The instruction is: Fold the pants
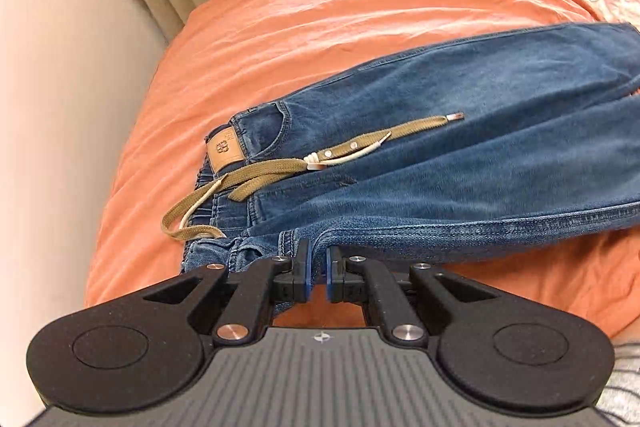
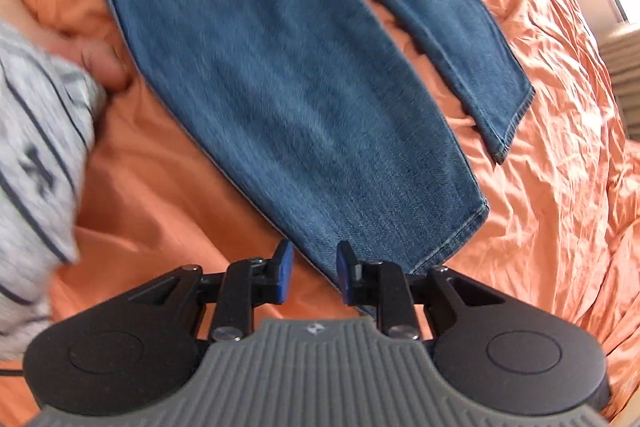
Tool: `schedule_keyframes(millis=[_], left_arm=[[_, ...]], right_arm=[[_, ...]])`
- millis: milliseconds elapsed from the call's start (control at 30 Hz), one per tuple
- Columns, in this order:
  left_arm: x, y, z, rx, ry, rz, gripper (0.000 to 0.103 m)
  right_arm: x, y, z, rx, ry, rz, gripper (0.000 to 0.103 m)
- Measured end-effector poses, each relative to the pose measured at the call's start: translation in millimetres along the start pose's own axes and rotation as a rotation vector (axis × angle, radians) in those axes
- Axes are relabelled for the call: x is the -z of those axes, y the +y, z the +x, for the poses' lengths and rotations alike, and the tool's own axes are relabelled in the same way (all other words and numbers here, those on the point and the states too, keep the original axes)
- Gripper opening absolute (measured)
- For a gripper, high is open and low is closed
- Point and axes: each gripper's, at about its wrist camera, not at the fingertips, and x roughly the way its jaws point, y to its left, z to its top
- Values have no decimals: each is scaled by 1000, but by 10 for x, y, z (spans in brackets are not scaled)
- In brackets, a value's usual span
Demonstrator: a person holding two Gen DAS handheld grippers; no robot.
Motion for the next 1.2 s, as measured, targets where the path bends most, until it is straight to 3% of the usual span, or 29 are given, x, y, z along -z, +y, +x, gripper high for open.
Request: schedule_keyframes(millis=[200, 233, 267, 467, 600, 767, 900, 1100, 1200], left_arm=[[-3, -3, 66, -7, 20, -26, 6], [3, -3, 68, -8, 20, -30, 6], [10, 2, 68, -9, 20, -38, 6], [51, 22, 11, -27, -7, -71, 6], [0, 55, -97, -60, -57, -70, 6], [-394, 161, -228, -117, -128, -67, 5], [-831, 240, -158, -160, -151, -52, 5], [-1453, 256, 331, -199, -133, -11, 5], [-1683, 254, 741, -207, -102, 8, 5]], right_arm=[[51, 115, 259, 11, -4, -36, 29], [62, 134, 255, 17, -17, -36, 25], [74, 149, 235, 27, -32, -37, 12], [193, 17, -71, 47, -116, 47, 0], [152, -271, -445, 94, -214, 129, 0], [-89, -794, -801, 182, -296, 206, 0], [-429, -1229, -854, 225, -313, 248, 0], [-1014, -1783, -521, 262, -271, 282, 0], [-1351, -2103, -140, 256, -246, 282, 0]])
